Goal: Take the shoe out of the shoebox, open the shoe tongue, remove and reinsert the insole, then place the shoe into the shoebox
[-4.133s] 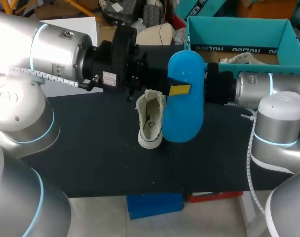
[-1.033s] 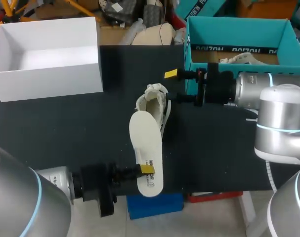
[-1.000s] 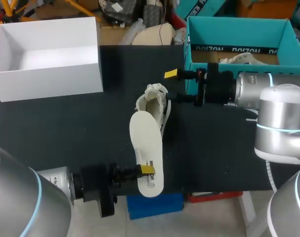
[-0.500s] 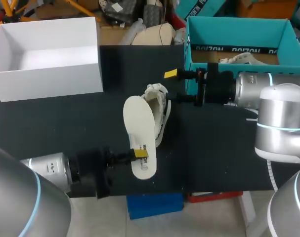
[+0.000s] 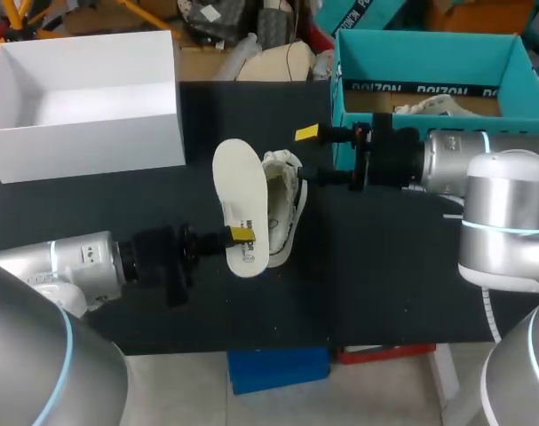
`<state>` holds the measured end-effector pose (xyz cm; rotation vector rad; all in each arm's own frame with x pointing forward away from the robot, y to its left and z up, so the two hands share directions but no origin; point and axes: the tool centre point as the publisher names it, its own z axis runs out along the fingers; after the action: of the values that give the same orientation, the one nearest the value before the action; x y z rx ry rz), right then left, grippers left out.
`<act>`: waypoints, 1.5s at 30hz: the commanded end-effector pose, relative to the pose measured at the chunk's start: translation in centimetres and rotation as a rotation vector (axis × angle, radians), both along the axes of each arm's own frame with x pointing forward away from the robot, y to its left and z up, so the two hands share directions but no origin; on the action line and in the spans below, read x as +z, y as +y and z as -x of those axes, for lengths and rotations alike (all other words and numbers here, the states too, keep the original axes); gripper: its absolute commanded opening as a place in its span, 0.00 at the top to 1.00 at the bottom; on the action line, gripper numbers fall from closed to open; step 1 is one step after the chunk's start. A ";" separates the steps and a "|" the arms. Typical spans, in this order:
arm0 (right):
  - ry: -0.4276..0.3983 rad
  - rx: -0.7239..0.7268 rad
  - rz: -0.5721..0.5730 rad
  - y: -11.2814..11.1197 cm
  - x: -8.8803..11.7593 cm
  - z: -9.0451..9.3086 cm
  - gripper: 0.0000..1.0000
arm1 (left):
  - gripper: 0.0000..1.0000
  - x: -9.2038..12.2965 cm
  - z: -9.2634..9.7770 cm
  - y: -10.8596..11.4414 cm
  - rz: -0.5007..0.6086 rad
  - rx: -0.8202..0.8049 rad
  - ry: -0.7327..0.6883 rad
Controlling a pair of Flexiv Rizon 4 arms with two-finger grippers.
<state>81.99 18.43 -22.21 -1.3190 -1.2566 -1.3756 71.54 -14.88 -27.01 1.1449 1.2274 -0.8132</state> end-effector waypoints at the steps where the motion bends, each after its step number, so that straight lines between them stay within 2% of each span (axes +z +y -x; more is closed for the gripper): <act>1: 0.001 -0.003 0.002 0.2 0.0 0.0 0.00 | 1.00 -0.2 -3.1 -0.4 0.002 -0.018 -0.003; 6: 0.001 -0.003 0.002 0.2 0.0 0.0 0.00 | 1.00 0.1 -4.5 -0.6 0.024 -0.031 -0.032; 11: 0.001 -0.003 0.002 0.2 0.0 0.0 0.00 | 1.00 0.4 -5.2 -1.0 0.038 -0.046 -0.040; 28: 0.001 -0.003 0.002 0.2 0.0 0.0 0.00 | 1.00 0.4 -5.1 -1.3 0.051 -0.072 -0.035; 39: -0.064 0.126 0.070 3.3 -1.6 0.3 0.00 | 1.00 0.4 -5.1 -1.3 0.051 -0.072 -0.035; 41: -0.073 0.138 0.070 3.9 -1.8 0.5 0.17 | 1.00 0.4 -5.1 -1.3 0.051 -0.072 -0.035; 42: -0.081 0.146 0.066 4.2 -2.0 0.5 0.16 | 1.00 0.4 -5.1 -1.3 0.051 -0.072 -0.035; 43: -0.091 0.157 0.064 4.5 -2.1 0.5 0.20 | 1.00 0.4 -5.1 -1.3 0.051 -0.072 -0.035; 45: -0.096 0.171 0.073 5.0 -2.4 0.6 0.40 | 1.00 0.4 -5.1 -1.3 0.051 -0.072 -0.035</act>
<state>80.75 22.16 -23.68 -1.1944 -1.4483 -1.3123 76.72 -16.12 -26.57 1.1622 1.1357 -0.8759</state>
